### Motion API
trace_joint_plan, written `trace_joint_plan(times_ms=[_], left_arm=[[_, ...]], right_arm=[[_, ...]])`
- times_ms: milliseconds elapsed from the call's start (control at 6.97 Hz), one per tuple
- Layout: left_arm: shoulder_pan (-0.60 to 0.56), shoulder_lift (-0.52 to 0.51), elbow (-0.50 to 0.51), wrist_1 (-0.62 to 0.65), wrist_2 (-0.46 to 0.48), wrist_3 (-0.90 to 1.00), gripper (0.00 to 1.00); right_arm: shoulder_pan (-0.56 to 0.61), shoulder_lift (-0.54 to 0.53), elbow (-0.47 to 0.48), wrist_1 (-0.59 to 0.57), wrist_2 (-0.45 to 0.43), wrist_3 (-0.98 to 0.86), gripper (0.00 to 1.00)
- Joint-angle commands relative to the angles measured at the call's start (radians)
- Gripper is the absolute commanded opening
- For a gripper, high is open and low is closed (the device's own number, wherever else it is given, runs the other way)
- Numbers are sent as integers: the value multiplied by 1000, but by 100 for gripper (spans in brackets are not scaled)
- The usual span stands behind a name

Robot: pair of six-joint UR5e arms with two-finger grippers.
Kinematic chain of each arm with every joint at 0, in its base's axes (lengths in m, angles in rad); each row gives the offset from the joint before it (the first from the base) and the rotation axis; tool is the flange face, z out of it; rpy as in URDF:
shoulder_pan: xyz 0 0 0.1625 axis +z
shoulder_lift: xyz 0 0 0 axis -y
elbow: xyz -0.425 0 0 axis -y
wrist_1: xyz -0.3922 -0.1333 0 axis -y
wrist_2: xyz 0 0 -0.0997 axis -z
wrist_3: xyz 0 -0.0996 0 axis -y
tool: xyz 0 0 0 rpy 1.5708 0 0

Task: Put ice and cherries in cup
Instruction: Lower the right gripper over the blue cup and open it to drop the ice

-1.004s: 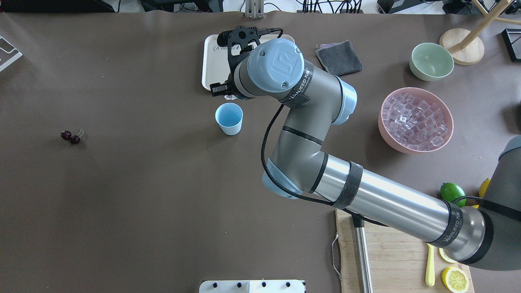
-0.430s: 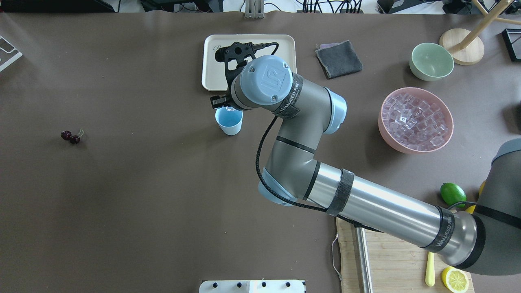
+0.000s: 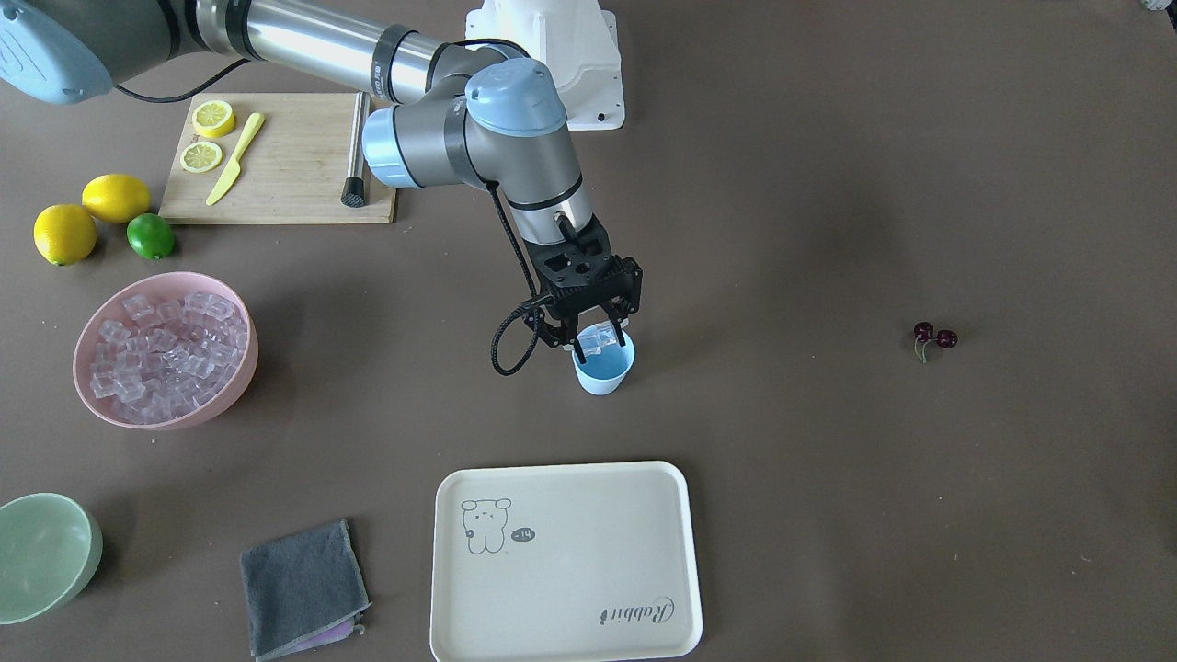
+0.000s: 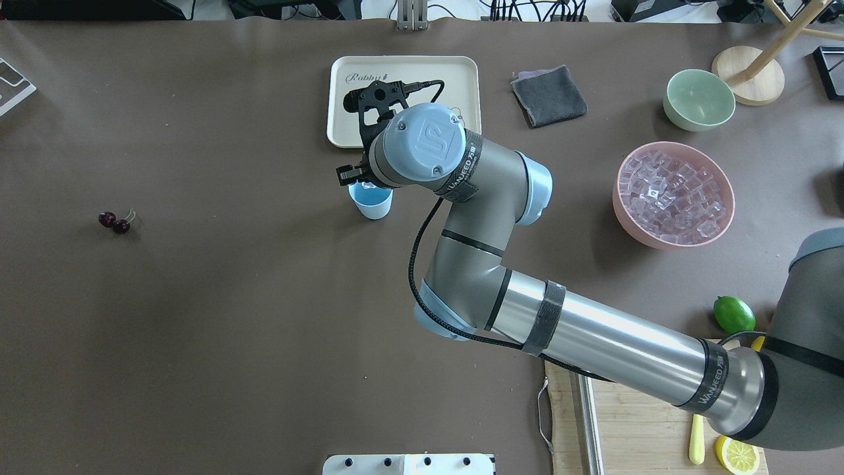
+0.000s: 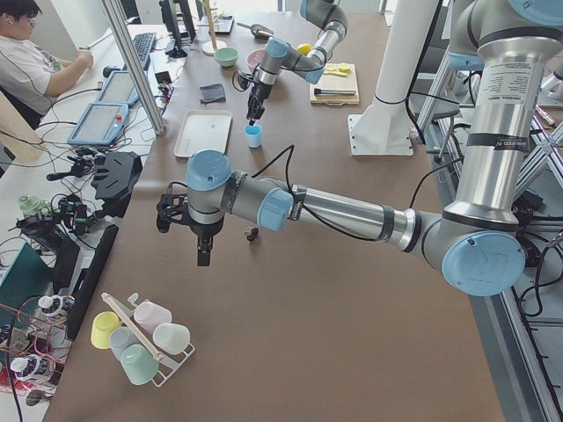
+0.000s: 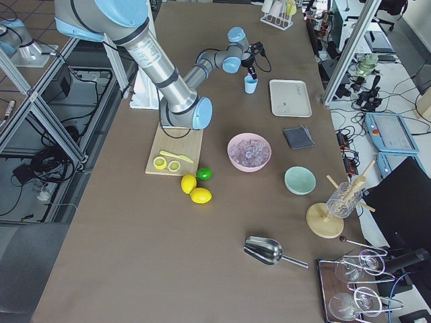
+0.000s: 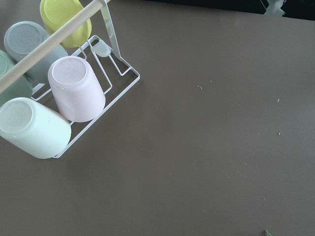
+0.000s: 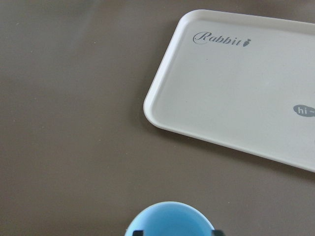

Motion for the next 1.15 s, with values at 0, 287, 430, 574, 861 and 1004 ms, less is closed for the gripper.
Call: trace_joint_plan(times_ms=[0, 287, 430, 574, 861, 1004], left_arm=[[0, 2, 7, -1, 0, 3, 98], [0, 7, 7, -1, 0, 3, 98], [0, 12, 4, -1, 0, 3, 98], [0, 12, 1, -1, 0, 1, 98], [0, 10, -7, -1, 0, 0, 98], [0, 10, -13, -1, 0, -2, 98]], right_arm=[[-3, 2, -28, 36, -9, -2, 0], [-3, 8, -39, 43, -9, -9, 99], [-1, 9, -39, 43, -9, -50, 99], [3, 8, -38, 43, -8, -63, 100], [78, -24, 10, 43, 107, -86, 100], [162, -100, 74, 41, 258, -92, 100]])
